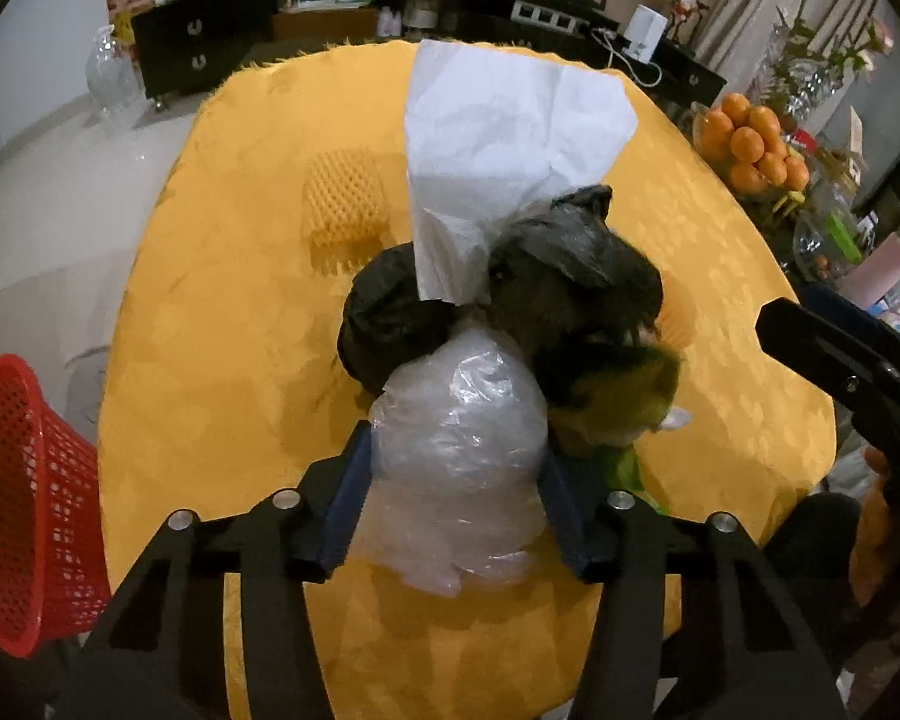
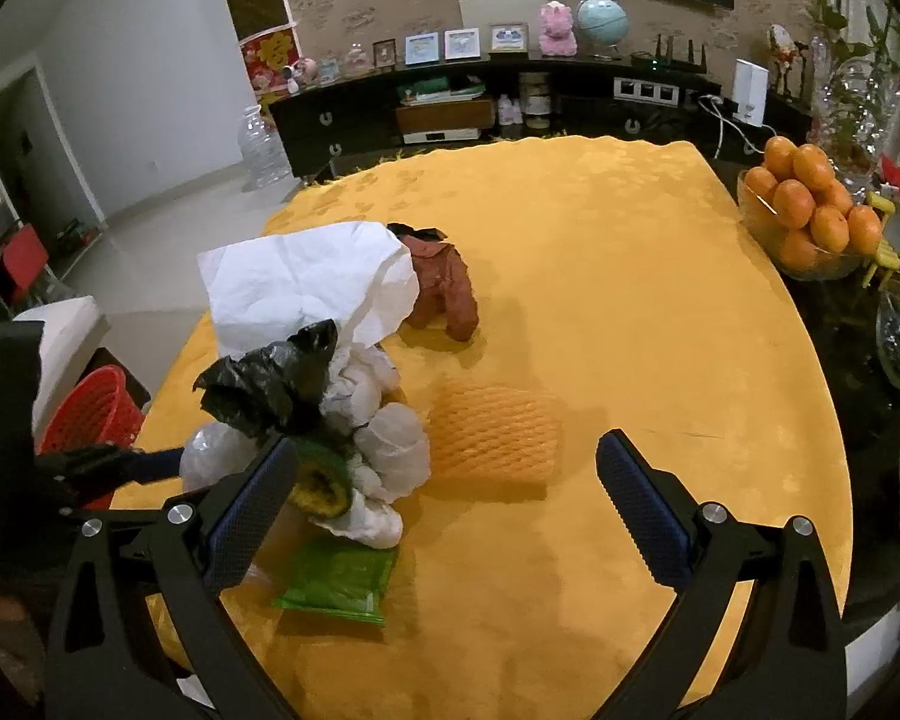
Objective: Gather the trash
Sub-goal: 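Grasp the clear plastic bag with the left gripper and lift it, then carry the clear bag to the red basket with the left gripper while the right gripper grasps the black bag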
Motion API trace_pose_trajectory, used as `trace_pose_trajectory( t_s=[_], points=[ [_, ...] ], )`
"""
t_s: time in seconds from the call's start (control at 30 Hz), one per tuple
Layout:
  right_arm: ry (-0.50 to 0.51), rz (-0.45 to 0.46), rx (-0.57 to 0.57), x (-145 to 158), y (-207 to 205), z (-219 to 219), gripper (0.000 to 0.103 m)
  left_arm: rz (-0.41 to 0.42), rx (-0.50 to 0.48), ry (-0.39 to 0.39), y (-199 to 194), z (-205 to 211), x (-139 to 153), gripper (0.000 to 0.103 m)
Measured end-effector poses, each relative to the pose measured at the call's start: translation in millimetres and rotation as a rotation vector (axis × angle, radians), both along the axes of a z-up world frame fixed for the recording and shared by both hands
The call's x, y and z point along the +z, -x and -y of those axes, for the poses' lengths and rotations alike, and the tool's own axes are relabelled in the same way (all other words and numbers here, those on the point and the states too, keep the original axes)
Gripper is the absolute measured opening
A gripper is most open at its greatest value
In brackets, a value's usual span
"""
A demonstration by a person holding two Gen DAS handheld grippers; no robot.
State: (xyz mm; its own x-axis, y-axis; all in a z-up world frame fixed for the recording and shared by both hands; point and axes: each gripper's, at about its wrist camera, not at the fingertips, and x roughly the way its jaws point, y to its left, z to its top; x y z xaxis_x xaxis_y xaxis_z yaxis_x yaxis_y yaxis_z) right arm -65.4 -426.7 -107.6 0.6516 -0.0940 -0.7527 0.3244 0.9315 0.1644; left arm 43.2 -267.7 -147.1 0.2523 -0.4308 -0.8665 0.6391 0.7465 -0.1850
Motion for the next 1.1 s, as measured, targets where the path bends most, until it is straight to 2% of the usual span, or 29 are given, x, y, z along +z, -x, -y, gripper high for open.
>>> trace_pose_trajectory(
  t_s=[0.2,0.53,0.8,0.93,1.1],
  points=[
    [0.009,0.003,0.035,4.3,-6.4,-11.7,0.097,0.034,0.003,0.027,5.7,-9.6,13.2,0.045],
    [-0.022,-0.017,0.134,3.3,-25.0,-43.9,0.094,0.131,0.032,0.020,20.6,-50.0,37.3,0.045],
    [-0.001,-0.059,0.237,-7.6,-45.6,-76.3,0.078,0.172,0.138,0.010,10.1,-97.8,50.9,0.045],
    [0.020,-0.079,0.246,-15.1,-62.1,-82.8,0.074,0.181,0.187,0.014,3.5,-115.9,54.9,0.045],
    [0.042,-0.143,0.252,-29.9,-76.4,-86.0,0.057,0.191,0.231,0.019,0.1,-133.1,59.7,0.045]
  ],
)
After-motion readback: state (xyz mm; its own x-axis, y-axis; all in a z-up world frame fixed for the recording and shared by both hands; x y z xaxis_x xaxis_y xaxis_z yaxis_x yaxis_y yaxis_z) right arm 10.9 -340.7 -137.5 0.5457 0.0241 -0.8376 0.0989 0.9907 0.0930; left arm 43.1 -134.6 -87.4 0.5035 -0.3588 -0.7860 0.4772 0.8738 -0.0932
